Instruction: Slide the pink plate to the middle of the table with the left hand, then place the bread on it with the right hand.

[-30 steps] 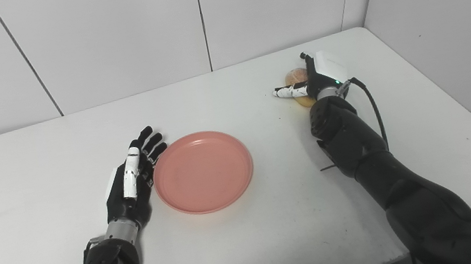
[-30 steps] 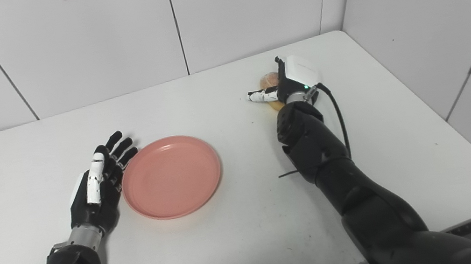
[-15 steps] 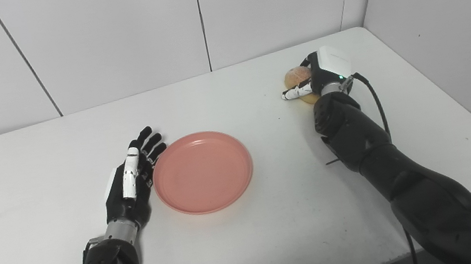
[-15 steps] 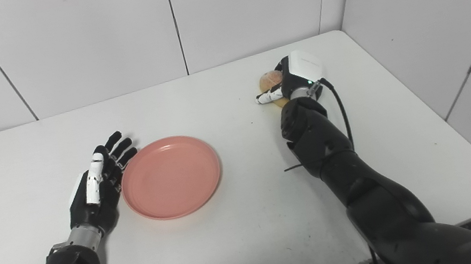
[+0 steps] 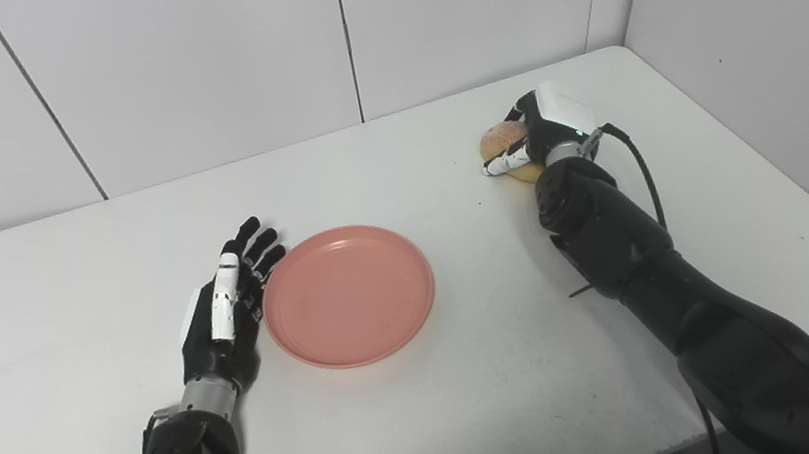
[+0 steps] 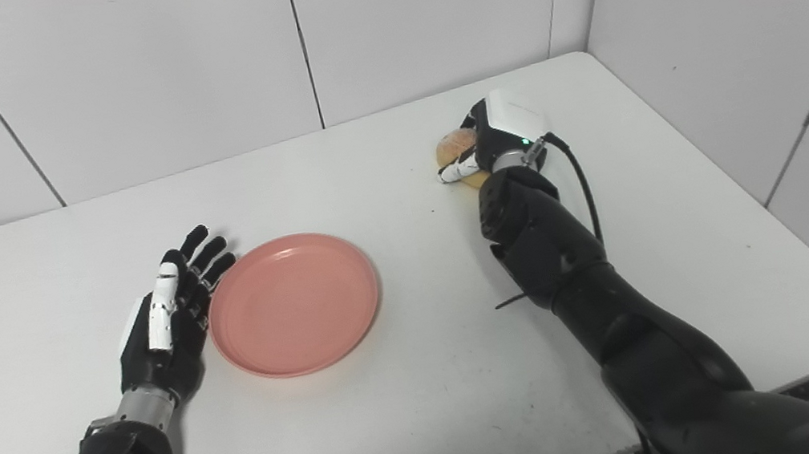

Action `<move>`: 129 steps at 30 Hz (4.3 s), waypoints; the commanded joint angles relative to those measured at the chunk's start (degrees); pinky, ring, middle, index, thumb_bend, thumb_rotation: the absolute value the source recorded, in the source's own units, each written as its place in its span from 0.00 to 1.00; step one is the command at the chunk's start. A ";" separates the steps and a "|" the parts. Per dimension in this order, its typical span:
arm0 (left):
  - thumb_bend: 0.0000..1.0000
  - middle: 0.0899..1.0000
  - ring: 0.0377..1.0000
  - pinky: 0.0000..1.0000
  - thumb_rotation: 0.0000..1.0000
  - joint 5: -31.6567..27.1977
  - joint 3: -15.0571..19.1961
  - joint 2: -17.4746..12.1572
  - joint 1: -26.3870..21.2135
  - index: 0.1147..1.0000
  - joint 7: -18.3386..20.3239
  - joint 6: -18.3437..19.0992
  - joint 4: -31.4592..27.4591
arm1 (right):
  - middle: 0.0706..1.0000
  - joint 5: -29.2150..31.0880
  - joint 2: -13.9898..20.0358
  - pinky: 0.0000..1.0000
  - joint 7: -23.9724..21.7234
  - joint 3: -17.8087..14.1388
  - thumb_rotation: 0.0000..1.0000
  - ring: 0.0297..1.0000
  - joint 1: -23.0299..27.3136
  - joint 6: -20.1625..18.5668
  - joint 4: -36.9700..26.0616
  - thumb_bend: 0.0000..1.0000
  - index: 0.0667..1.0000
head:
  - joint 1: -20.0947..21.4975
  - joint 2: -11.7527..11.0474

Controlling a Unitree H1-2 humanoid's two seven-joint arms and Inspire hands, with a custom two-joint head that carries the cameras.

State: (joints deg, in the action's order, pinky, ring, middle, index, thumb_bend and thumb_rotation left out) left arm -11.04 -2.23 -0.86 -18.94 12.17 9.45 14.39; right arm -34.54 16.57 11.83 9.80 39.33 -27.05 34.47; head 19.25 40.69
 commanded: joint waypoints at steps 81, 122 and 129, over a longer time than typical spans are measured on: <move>0.34 0.90 0.90 0.88 1.00 9.18 -2.38 8.14 -0.92 0.89 -11.09 -1.50 0.93 | 0.38 -19.96 -9.17 0.28 -27.24 19.30 0.00 0.35 -15.08 5.44 -36.74 0.51 0.51 | -17.61 5.44; 0.33 0.89 0.89 0.87 1.00 9.47 -2.71 7.64 -1.20 0.88 -10.97 -1.50 1.00 | 0.97 -28.12 -7.24 0.88 -47.39 14.49 0.60 0.94 -13.40 1.36 -51.55 1.00 0.98 | -17.40 5.37; 0.33 0.91 0.91 0.91 1.00 8.38 -2.27 7.33 -1.15 0.90 -10.04 -0.82 0.77 | 0.97 -28.71 -5.74 0.91 -48.84 10.10 0.65 0.95 -13.48 1.45 -61.14 1.00 0.99 | -16.41 5.27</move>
State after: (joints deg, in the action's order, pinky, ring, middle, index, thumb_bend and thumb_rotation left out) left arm -2.40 -4.31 6.41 -19.47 1.21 7.56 15.52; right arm -62.52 10.06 -37.06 21.40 24.02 -26.12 -23.31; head 2.81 45.88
